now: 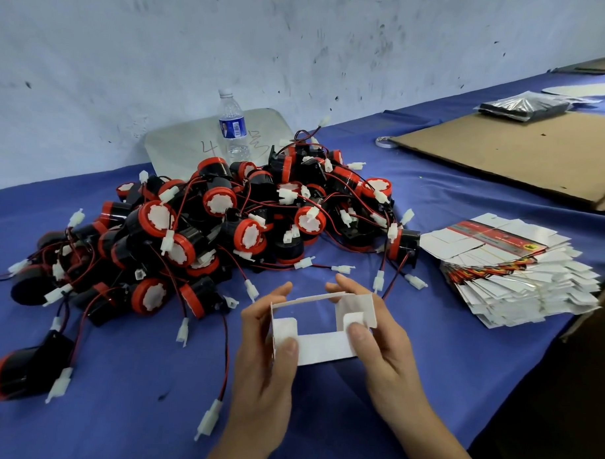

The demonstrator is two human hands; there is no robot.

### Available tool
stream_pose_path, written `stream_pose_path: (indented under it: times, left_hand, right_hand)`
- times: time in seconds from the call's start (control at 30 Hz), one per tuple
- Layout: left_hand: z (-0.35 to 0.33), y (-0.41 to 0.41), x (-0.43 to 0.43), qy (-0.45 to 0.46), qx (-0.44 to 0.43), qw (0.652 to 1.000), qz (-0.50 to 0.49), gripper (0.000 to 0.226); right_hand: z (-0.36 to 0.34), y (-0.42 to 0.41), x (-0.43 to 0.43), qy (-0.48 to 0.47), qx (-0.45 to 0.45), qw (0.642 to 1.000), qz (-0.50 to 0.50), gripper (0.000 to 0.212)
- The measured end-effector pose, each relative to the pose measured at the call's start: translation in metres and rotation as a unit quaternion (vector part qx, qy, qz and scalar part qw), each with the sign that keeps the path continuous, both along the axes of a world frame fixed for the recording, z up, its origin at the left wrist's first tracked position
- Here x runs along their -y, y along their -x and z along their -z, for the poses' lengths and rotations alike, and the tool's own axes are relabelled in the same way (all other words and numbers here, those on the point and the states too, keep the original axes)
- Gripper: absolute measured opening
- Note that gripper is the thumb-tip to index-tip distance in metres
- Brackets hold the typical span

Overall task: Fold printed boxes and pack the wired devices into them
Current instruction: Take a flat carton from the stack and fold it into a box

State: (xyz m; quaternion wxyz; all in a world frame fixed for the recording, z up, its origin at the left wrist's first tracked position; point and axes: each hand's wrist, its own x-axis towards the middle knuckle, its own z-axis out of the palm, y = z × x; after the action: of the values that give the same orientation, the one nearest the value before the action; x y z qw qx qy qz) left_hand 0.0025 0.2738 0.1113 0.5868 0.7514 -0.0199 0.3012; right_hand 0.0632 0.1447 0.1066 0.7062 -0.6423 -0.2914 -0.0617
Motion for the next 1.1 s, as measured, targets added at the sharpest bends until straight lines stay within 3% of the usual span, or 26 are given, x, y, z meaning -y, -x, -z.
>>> stream_pose_path:
  times: [0.17, 0.23, 0.33, 0.43, 0.5, 0.67, 0.87, 1.1]
  left_hand:
    - [0.004, -0.001, 0.001, -0.024, 0.003, 1.000, -0.011, 0.044]
    - [0.003, 0.000, 0.001, -0.013, -0.009, 1.000, -0.020, 0.041]
    - [0.002, 0.002, 0.002, 0.049, -0.005, 0.999, -0.011, 0.038]
    - [0.004, 0.002, -0.002, 0.158, -0.035, 0.987, -0.009, 0.038]
    - [0.004, 0.002, -0.007, 0.166, -0.057, 0.984, -0.033, 0.041]
    - [-0.007, 0.000, -0.006, -0.035, -0.003, 0.999, -0.026, 0.050]
    - [-0.002, -0.001, -0.009, -0.081, 0.032, 0.996, -0.019, 0.032]
    - [-0.001, 0.000, -0.009, -0.106, 0.054, 0.993, -0.025, 0.030]
  right_hand:
    - [0.003, 0.005, -0.002, -0.028, 0.032, 0.999, 0.034, 0.041]
    - [0.004, 0.006, -0.001, 0.010, 0.105, 0.992, 0.067, 0.044]
    - [0.003, 0.003, 0.000, 0.083, 0.243, 0.961, 0.100, 0.054]
    - [0.003, 0.001, 0.000, 0.148, 0.327, 0.924, 0.133, 0.053]
    - [0.004, 0.003, 0.000, 0.155, 0.317, 0.927, 0.126, 0.051]
    - [0.003, 0.003, 0.002, 0.101, 0.174, 0.974, 0.108, 0.042]
    - [0.002, 0.004, 0.002, 0.060, 0.125, 0.985, 0.097, 0.040]
    - [0.000, 0.005, 0.006, 0.056, 0.246, 0.965, 0.078, 0.045]
